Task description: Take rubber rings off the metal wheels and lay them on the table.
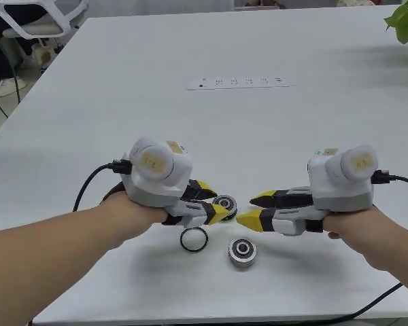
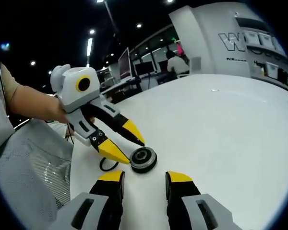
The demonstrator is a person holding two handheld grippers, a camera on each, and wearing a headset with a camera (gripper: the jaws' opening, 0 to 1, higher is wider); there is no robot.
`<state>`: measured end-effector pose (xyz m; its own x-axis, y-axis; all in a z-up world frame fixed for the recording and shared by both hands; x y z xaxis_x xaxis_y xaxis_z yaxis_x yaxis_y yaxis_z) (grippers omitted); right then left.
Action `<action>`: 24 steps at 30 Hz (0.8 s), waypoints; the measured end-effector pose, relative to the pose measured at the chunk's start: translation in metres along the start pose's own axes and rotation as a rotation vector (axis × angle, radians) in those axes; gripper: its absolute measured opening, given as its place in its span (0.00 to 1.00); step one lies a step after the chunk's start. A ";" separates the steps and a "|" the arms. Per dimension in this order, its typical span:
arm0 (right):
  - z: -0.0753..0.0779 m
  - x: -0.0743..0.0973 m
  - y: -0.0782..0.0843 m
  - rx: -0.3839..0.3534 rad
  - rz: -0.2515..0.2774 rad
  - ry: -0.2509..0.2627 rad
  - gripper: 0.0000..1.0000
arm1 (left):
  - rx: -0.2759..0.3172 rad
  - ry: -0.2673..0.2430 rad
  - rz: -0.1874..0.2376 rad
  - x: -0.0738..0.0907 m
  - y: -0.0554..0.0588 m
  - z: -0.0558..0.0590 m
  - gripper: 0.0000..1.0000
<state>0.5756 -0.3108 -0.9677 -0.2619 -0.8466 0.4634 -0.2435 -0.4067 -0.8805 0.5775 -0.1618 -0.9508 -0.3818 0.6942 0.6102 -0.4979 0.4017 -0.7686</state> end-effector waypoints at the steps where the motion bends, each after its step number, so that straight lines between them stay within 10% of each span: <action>1: 0.000 0.000 0.000 0.001 0.000 0.000 0.32 | -0.001 -0.001 -0.002 -0.001 0.000 0.000 0.22; 24: -0.007 -0.021 -0.010 0.103 -0.014 0.023 0.33 | -0.032 -0.057 0.010 -0.002 -0.001 0.004 0.14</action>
<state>0.5772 -0.2864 -0.9683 -0.2807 -0.8327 0.4772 -0.1506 -0.4528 -0.8788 0.5754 -0.1664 -0.9507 -0.4303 0.6636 0.6119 -0.4689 0.4149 -0.7797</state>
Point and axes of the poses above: the centre of the closed fingertips' face, and the gripper's own axes: x roughly backward along the fingers, z roughly to its right, y roughly out of its underside, the point moved 8 cm from there along x, roughly backward along the fingers, and after that the axes turned 13 degrees about x, right-handed, at the moved point
